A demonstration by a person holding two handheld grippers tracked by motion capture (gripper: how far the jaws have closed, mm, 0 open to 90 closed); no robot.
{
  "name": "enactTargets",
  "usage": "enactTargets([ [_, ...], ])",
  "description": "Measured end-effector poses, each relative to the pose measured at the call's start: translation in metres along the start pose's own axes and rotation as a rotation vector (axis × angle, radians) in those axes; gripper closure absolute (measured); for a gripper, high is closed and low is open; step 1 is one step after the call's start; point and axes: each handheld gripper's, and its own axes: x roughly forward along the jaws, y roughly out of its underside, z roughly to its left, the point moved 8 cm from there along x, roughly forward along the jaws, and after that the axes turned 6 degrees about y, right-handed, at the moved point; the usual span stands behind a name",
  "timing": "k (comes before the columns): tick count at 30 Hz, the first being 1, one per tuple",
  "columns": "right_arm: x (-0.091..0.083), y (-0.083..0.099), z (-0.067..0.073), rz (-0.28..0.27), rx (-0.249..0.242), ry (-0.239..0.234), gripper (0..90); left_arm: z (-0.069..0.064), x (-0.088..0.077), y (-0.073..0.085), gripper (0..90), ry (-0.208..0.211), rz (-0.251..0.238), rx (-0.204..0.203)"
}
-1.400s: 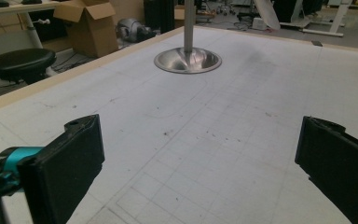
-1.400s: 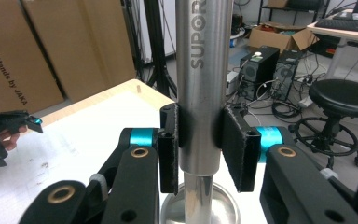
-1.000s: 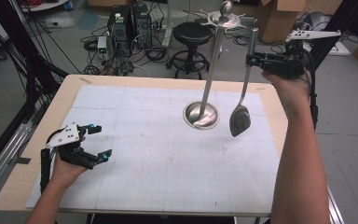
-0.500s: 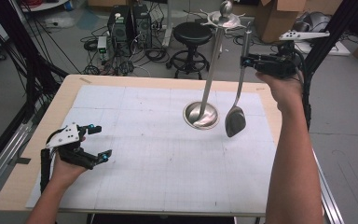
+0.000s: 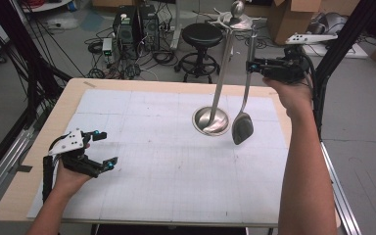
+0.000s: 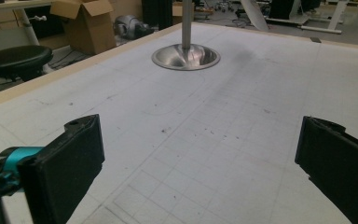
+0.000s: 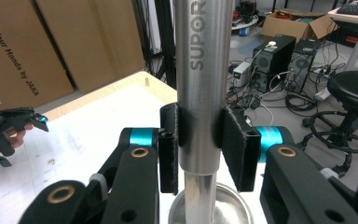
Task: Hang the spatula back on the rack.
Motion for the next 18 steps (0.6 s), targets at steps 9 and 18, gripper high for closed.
enactTargets([
  [9, 0.007, 0.008, -0.002, -0.005, -0.003, -0.015, 69.3, -0.001, 0.000, 0.001, 1.7, 0.005, 0.005, -0.001],
  [18, 0.013, 0.008, -0.001, -0.008, 0.009, -0.006, 69.2, -0.001, 0.000, 0.000, 1.7, 0.005, 0.002, 0.001],
])
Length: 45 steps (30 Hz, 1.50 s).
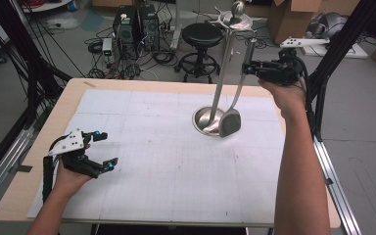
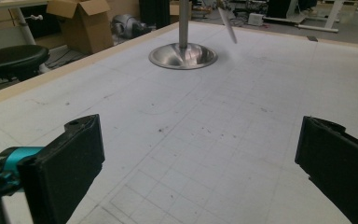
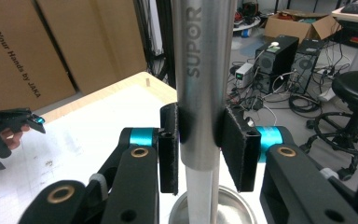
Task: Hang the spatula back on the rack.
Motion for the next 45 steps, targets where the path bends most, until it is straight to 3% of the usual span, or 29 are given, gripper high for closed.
enactTargets([
  [2, 0.002, -0.001, 0.000, -0.002, 0.012, 0.003, 67.5, 0.000, 0.000, 0.000, 1.7, 0.001, 0.003, 0.004],
  [6, 0.001, -0.002, -0.007, -0.021, 0.065, 0.051, 47.0, -0.001, 0.000, 0.000, 1.7, 0.002, 0.004, 0.004],
  [9, -0.002, 0.001, -0.009, -0.008, 0.077, 0.060, 41.9, -0.001, 0.000, 0.000, 1.7, 0.003, 0.005, 0.006],
  [15, -0.015, -0.001, -0.001, -0.061, 0.037, 0.067, 41.1, -0.001, 0.001, -0.001, 1.7, 0.002, -0.001, 0.007],
  [21, -0.024, -0.006, 0.018, -0.099, -0.015, 0.025, 40.0, -0.001, -0.001, -0.002, 1.7, -0.001, -0.011, 0.003],
  [27, -0.023, 0.004, 0.037, -0.085, -0.077, -0.005, 39.1, -0.002, 0.000, -0.002, 1.7, 0.003, -0.006, 0.004],
  [35, -0.030, 0.028, 0.059, -0.111, -0.106, -0.062, 37.4, -0.001, 0.000, -0.002, 1.7, 0.004, -0.009, 0.005],
  [45, -0.034, 0.057, 0.065, -0.101, -0.117, -0.071, 33.2, -0.002, 0.000, -0.002, 1.7, 0.006, -0.008, 0.003],
])
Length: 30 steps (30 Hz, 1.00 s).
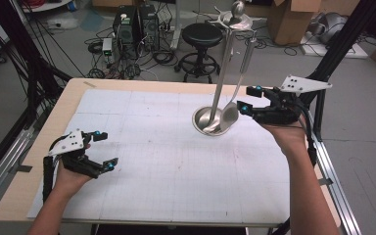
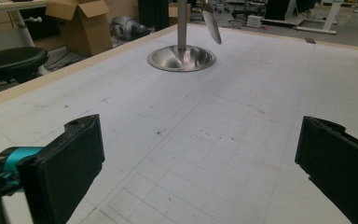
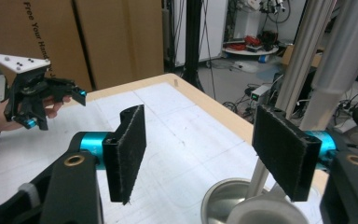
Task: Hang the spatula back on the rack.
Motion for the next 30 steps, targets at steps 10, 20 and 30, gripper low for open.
enactTargets([
  [10, 0.001, 0.017, 0.016, 0.005, -0.019, -0.037, 29.8, -0.001, 0.000, -0.001, 1.7, 0.007, -0.004, -0.003],
  [20, 0.010, 0.055, 0.025, 0.019, 0.015, -0.021, 21.6, -0.002, 0.000, -0.002, 1.7, 0.023, -0.020, 0.002],
  [30, 0.016, 0.084, 0.035, 0.053, 0.026, -0.025, 20.8, -0.003, 0.000, -0.003, 1.7, 0.030, -0.028, -0.004],
])
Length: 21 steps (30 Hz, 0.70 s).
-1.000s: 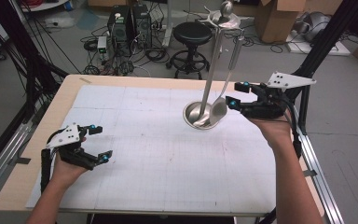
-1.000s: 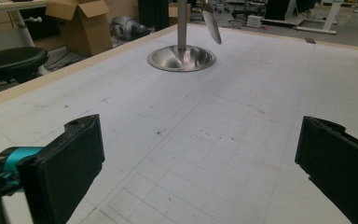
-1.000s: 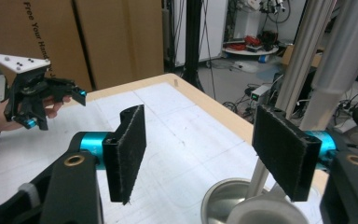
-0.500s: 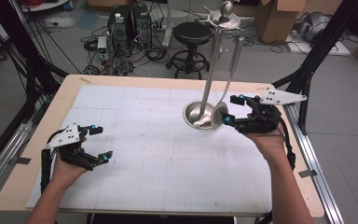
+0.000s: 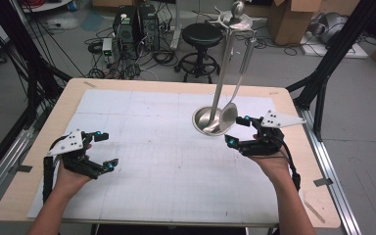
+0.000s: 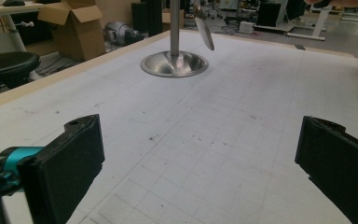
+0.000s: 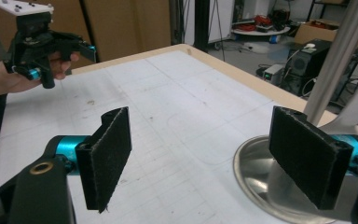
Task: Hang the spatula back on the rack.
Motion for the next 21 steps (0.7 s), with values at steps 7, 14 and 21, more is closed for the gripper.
enactTargets([
  [7, 0.005, 0.019, 0.006, -0.042, -0.015, 0.015, 19.1, -0.001, 0.000, -0.001, 1.7, 0.021, -0.021, -0.003],
  [14, 0.002, 0.035, 0.006, -0.034, 0.002, -0.023, 15.4, 0.001, 0.001, -0.001, 1.7, 0.023, -0.032, -0.014],
  [21, -0.007, 0.048, -0.001, -0.053, 0.013, 0.019, 11.4, 0.000, 0.003, 0.001, 1.7, 0.025, -0.017, -0.012],
])
